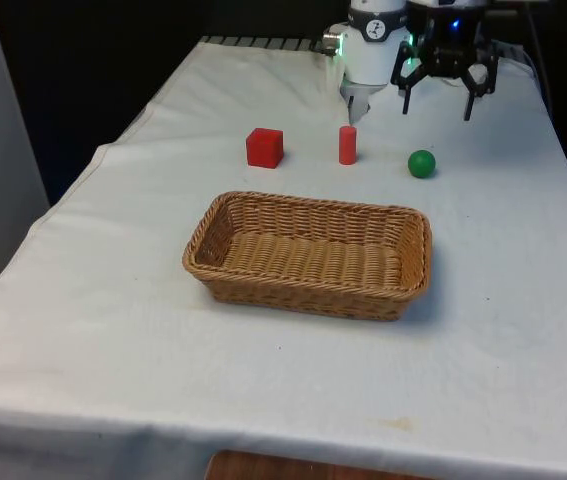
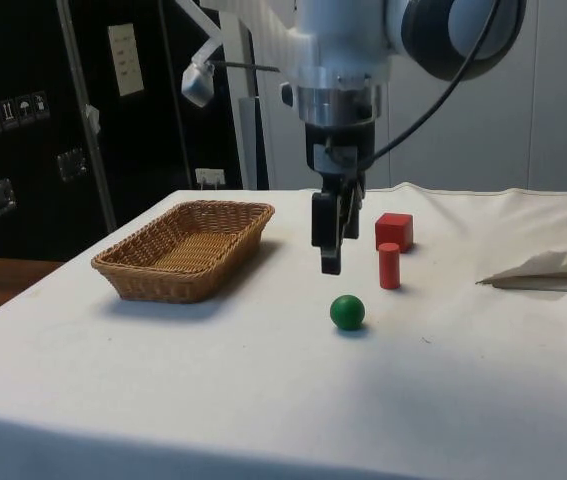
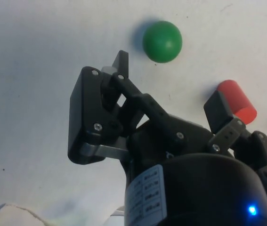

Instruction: Pick up the object to the left of the cylinder and place it into the basket.

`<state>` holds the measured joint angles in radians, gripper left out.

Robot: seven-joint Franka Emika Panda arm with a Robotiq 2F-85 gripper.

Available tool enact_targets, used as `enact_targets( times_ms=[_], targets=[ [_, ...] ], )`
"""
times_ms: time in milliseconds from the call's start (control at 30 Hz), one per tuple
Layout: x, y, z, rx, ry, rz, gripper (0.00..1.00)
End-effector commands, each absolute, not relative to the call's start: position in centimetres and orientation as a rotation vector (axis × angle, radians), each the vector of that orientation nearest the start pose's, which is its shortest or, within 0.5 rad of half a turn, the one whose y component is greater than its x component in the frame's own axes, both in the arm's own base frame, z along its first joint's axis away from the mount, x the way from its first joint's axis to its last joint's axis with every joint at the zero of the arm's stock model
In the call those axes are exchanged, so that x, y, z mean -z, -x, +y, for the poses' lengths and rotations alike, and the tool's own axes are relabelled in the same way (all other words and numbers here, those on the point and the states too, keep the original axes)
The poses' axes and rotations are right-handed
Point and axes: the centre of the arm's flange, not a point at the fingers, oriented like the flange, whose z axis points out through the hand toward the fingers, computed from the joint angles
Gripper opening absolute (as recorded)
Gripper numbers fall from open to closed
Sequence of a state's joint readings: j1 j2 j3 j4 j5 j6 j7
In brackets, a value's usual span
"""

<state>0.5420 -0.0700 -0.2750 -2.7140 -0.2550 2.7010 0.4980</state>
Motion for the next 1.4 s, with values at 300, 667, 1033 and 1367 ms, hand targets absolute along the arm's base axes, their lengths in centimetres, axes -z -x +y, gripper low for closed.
enact_targets(
  times_ms=[300, 667, 1033, 1367],
  targets=[
    [-23.7, -39.5, 11.8, 0.174, 3.201, 0.012, 1.00],
    [-22.8, -39.7, 11.8, 0.180, 3.202, 0.007, 1.00],
    [-21.7, -39.7, 11.8, 0.197, 3.194, 0.003, 1.00],
    [-21.4, -39.8, 11.8, 0.200, 3.193, 0.001, 1.00]
  ],
)
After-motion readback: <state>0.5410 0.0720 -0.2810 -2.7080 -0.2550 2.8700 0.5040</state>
